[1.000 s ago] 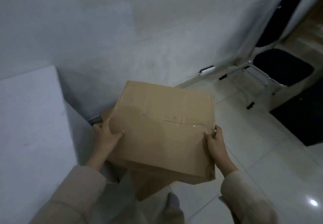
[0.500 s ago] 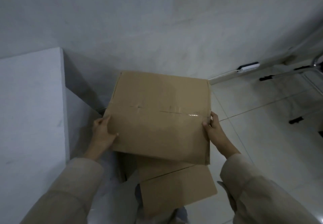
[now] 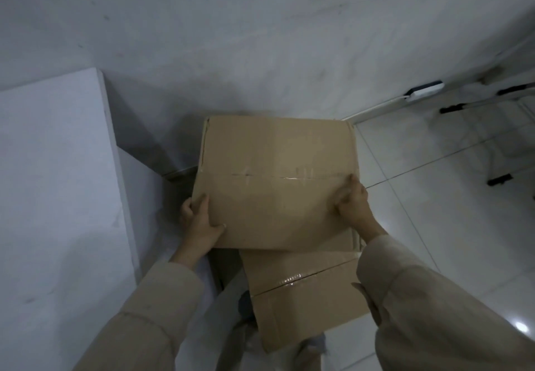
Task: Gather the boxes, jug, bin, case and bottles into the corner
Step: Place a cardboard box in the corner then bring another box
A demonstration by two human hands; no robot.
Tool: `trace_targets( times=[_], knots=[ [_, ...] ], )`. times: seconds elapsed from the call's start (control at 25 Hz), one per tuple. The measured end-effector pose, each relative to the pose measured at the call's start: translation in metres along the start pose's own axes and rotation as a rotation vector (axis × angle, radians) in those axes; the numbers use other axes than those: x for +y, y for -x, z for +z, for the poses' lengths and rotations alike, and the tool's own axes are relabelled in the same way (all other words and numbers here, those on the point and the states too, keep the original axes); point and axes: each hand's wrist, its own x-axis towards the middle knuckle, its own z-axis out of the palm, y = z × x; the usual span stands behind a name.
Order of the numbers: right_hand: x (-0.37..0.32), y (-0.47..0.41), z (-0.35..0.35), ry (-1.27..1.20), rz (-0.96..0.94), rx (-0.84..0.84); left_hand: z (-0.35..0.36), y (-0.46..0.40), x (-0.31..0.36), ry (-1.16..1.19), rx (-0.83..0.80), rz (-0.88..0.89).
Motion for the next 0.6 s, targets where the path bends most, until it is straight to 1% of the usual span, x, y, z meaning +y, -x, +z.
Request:
trace_targets(
  times=[0.12,0.24,0.32,0.48,0.6],
  knots=[
    [-0.008,0.017,-0.003,0.022,-0.004,-0.034,-0.002,0.005,0.017,-0.066,0.031,0.004],
    [-0.01,0.045,-0.014,-0.009,-0.096,-0.127,-0.005,0.018,0.038,-0.115,-0.001,0.086],
    [-0.009,0.066,-0.024,-0.007,-0.123,-0.166,-0.007,0.03,0.054,-0.157,-0.032,0.169],
    [-0.006,0.105,-0.049,-0.051,-0.169,-0.158,-0.011,0.063,0.082,-0.124,-0.03,0.281],
    [0.009,0.145,-0.075,-0.069,-0.208,-0.108,-0.011,0.098,0.097,-0.105,-0.032,0.366]
  ],
)
